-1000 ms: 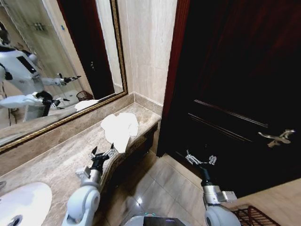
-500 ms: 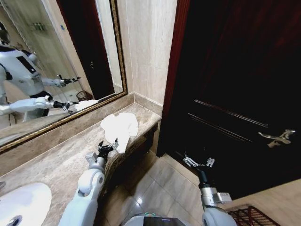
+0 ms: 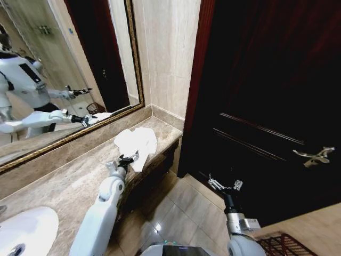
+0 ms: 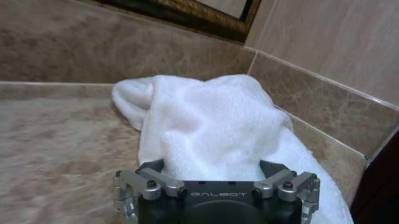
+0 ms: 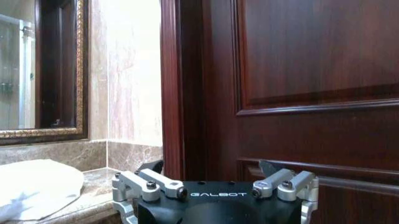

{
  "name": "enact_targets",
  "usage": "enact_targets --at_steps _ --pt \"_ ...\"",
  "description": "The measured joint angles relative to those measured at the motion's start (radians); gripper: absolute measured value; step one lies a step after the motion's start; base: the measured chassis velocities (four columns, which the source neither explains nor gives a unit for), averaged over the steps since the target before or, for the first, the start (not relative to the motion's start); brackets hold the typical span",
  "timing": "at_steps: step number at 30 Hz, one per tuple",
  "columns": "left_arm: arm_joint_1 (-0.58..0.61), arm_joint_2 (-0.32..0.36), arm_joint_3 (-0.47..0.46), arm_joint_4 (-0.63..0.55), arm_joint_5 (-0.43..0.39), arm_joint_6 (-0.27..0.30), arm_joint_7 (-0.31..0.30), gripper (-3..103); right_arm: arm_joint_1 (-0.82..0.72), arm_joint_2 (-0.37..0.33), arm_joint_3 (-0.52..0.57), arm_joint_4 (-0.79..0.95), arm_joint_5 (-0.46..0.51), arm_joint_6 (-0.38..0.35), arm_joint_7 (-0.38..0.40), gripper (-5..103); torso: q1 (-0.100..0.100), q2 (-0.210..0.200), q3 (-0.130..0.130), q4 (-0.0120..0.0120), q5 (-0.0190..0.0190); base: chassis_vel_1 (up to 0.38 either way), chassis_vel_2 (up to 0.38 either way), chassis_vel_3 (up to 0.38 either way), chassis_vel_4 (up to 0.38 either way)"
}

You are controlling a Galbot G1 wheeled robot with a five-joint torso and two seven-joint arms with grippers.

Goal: Discard the used towel into the hamper.

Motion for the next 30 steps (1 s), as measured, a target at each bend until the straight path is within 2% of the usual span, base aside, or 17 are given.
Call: enact_targets --at_steps 1,3,5,6,7,8,10,13,14,16,17,19,21,25,26,28,30 --pt "-0.014 0.0 0.007 0.01 -0.001 0.005 -0.002 102 -0.003 0.007 0.0 -0.002 -0.005 0.005 0.0 100 0.0 0.0 0.0 -0.0001 0.0 0.0 0.0 0.0 0.0" --pt "-0.025 0.001 0.012 0.018 0.0 0.008 -0.002 100 -0.006 0.011 0.0 -0.005 -0.008 0.01 -0.001 100 0.0 0.0 0.0 -0.0001 0.0 0.0 0.0 0.0 0.0" --pt "-0.035 0.003 0.018 0.029 0.02 0.009 0.005 91 -0.009 0.019 0.0 -0.01 -0.013 0.017 -0.001 100 0.0 0.0 0.0 -0.0001 0.0001 0.0 0.0 0.0 0.0" --pt "-0.035 0.004 0.019 0.031 0.029 0.009 0.01 91 -0.009 0.02 0.0 -0.011 -0.014 0.019 -0.001 100 0.0 0.0 0.0 0.0 0.0 0.0 0.0 0.0 0.0" --pt "-0.03 0.009 0.019 0.031 0.054 0.005 0.021 81 -0.009 0.022 -0.001 -0.013 -0.016 0.02 -0.001 100 0.0 0.0 0.0 0.0 0.0001 0.0 0.0 0.0 0.0" --pt "-0.025 0.011 0.019 0.031 0.069 0.0 0.028 75 -0.009 0.024 -0.001 -0.014 -0.018 0.021 -0.001 100 0.0 0.0 0.0 0.0 0.0001 0.0 0.0 0.0 0.0" --pt "-0.018 0.015 0.019 0.03 0.087 -0.009 0.037 75 -0.007 0.025 -0.002 -0.016 -0.019 0.021 -0.001 100 0.0 0.0 0.0 0.0 0.0 0.0 0.0 0.0 0.0" --pt "-0.001 0.025 0.017 0.022 0.113 -0.031 0.05 58 -0.003 0.029 -0.011 -0.021 -0.025 0.021 -0.002 100 0.0 0.0 0.0 0.0001 0.0001 0.0 0.0 0.0 0.0" --pt "-0.001 0.025 0.017 0.022 0.113 -0.031 0.05 58 -0.003 0.029 -0.011 -0.021 -0.025 0.021 -0.002 100 0.0 0.0 0.0 0.0001 0.0001 0.0 0.0 0.0 0.0" --pt "0.011 0.029 0.013 0.017 0.116 -0.039 0.053 47 0.0 0.035 -0.023 -0.026 -0.034 0.023 -0.003 100 0.0 0.0 0.0 0.0 0.0001 0.0 0.0 0.0 0.0" --pt "0.011 0.029 0.013 0.017 0.116 -0.039 0.053 47 0.0 0.035 -0.023 -0.026 -0.034 0.023 -0.003 100 0.0 0.0 0.0 0.0 0.0001 0.0 0.0 0.0 0.0" --pt "0.022 0.034 0.011 0.015 0.116 -0.046 0.055 36 0.0 0.04 -0.031 -0.029 -0.04 0.026 -0.003 100 0.0 0.0 0.0 0.0001 0.0001 0.0 0.0 0.0 0.0" --pt "0.026 0.035 0.01 0.013 0.116 -0.049 0.056 36 0.0 0.042 -0.033 -0.029 -0.041 0.027 -0.003 100 0.0 0.0 0.0 0.0001 0.0001 0.0 0.0 0.0 0.0" --pt "0.044 0.039 0.005 0.006 0.116 -0.067 0.084 15 0.0 0.042 -0.035 -0.029 -0.042 0.031 -0.003 100 0.0 0.0 0.0 0.0 0.0001 0.0 0.0 0.0 0.0" --pt "0.044 0.039 0.005 0.006 0.116 -0.067 0.084 15 0.0 0.042 -0.035 -0.029 -0.042 0.031 -0.003 100 0.0 0.0 0.0 0.0 0.0001 0.0 0.0 0.0 0.0" --pt "0.056 0.039 0.004 0.002 0.119 -0.08 0.102 7 -0.002 0.043 -0.035 -0.03 -0.043 0.034 -0.001 100 0.0 0.0 0.0 0.0001 0.0001 0.0 0.0 0.0 0.0" --pt "0.068 0.035 0.0 -0.006 0.124 -0.089 0.118 3 -0.007 0.046 -0.036 -0.03 -0.043 0.038 0.001 100 0.0 0.0 0.0 0.0001 0.0001 0.0 0.0 0.0 0.0"
